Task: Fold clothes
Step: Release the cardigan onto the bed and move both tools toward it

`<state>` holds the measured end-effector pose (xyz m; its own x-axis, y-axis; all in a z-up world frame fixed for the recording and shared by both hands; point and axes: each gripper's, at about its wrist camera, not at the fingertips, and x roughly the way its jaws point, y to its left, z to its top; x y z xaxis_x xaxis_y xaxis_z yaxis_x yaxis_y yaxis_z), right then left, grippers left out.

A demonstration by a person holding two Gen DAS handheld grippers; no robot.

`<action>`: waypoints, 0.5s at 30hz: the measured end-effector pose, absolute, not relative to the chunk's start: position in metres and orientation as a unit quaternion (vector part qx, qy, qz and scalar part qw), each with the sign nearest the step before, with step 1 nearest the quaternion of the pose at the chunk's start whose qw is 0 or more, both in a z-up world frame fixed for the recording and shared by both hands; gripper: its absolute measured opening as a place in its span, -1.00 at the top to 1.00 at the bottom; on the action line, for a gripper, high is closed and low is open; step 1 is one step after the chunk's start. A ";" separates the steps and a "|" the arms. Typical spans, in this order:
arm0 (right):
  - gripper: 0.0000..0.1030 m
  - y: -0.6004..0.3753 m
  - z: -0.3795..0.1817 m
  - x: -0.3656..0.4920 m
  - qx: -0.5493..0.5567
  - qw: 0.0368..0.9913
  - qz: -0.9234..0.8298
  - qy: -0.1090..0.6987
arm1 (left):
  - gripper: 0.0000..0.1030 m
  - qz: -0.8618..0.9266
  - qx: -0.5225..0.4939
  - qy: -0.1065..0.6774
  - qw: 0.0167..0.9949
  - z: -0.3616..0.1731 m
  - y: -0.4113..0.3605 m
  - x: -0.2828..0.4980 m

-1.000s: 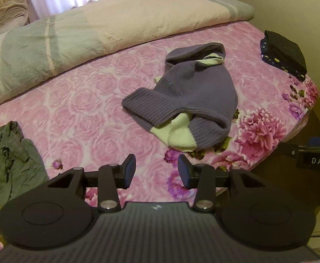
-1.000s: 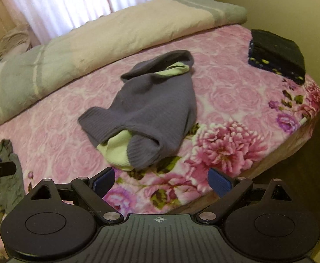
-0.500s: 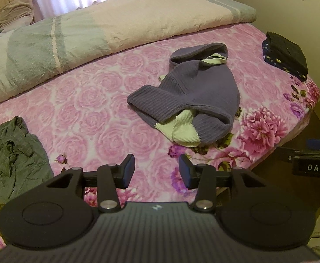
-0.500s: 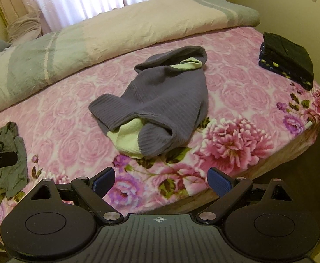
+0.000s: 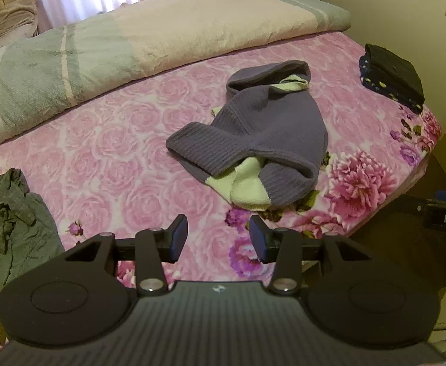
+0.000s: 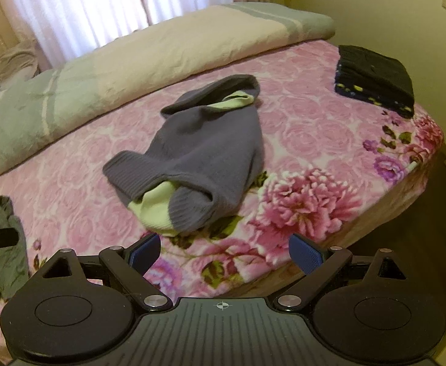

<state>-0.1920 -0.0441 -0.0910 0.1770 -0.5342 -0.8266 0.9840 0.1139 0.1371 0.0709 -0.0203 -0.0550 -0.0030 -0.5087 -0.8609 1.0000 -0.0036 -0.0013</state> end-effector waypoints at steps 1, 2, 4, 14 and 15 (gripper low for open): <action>-0.83 -0.049 -0.092 -0.192 0.359 0.678 -0.558 0.315 | 0.22 -0.613 0.351 0.352 0.614 -0.056 -0.024 0.071; -0.83 -0.055 -0.094 -0.192 0.359 0.679 -0.556 0.319 | 0.22 -0.610 0.351 0.353 0.616 -0.056 -0.028 0.071; -0.83 -0.067 -0.097 -0.190 0.357 0.682 -0.548 0.328 | 0.22 -0.604 0.350 0.358 0.619 -0.059 -0.037 0.070; -0.83 -0.152 -0.116 -0.185 0.322 0.715 -0.487 0.385 | 0.20 -0.557 0.344 0.396 0.644 -0.076 -0.108 0.053; -0.83 -0.163 -0.119 -0.187 0.319 0.717 -0.481 0.390 | 0.20 -0.551 0.340 0.401 0.648 -0.077 -0.117 0.051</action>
